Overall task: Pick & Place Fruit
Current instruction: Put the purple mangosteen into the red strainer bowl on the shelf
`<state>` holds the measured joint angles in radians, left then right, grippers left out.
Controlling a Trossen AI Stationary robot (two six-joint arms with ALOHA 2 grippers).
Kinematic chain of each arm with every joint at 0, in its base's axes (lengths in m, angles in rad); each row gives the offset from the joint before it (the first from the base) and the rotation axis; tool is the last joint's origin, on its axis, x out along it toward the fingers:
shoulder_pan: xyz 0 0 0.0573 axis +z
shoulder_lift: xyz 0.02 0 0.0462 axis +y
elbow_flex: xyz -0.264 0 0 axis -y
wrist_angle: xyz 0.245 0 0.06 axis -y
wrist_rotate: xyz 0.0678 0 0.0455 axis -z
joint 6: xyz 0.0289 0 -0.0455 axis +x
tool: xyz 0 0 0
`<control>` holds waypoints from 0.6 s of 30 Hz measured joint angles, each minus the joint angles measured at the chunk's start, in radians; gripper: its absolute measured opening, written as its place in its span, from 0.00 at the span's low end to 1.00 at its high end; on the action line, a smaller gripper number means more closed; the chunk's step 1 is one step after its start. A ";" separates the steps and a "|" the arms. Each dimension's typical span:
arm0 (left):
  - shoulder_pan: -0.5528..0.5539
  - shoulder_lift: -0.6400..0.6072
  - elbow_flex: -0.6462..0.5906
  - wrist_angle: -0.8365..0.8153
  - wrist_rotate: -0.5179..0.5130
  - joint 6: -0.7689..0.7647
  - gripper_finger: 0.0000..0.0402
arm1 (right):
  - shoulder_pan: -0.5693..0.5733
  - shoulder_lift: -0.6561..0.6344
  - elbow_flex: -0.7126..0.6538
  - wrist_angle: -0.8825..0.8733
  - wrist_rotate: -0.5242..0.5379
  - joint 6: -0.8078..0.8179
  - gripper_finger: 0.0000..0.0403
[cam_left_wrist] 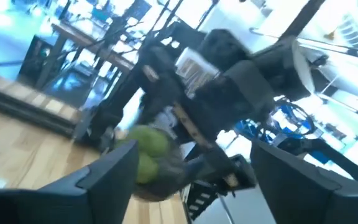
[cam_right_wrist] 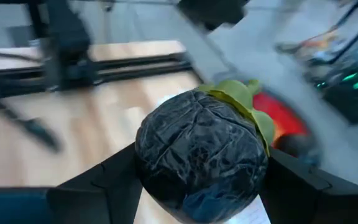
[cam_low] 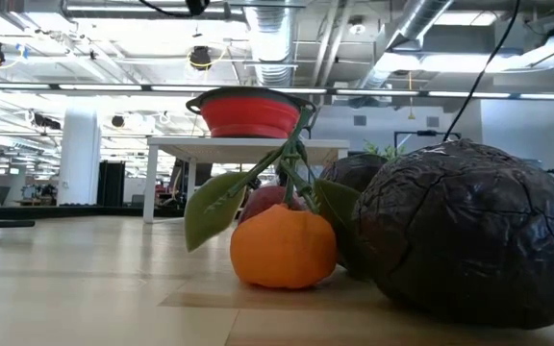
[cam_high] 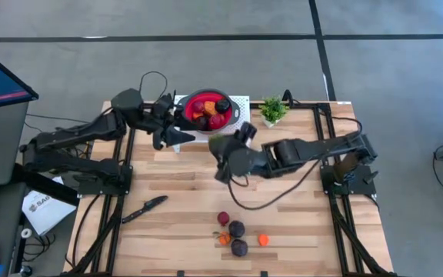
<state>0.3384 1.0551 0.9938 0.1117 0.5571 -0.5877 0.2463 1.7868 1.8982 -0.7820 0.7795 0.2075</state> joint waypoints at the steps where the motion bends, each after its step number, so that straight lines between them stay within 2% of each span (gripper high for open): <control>1: -0.001 0.004 -0.001 0.005 0.000 0.000 0.78 | -0.006 0.004 0.014 0.005 0.019 -0.029 0.64; 4: -0.001 0.024 -0.002 0.004 -0.012 0.004 0.83 | -0.024 0.000 0.048 0.052 0.062 -0.117 0.64; 10: -0.010 0.064 -0.004 0.026 -0.110 0.002 0.91 | -0.046 0.005 0.045 0.189 0.059 -0.275 0.64; 18: -0.046 0.105 -0.003 0.196 -0.200 -0.022 0.95 | -0.072 0.002 0.046 0.200 0.055 -0.313 0.64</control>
<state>0.2928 1.1601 0.9913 0.3080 0.3573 -0.6100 0.1738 1.7893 1.9438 -0.5816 0.8345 -0.1051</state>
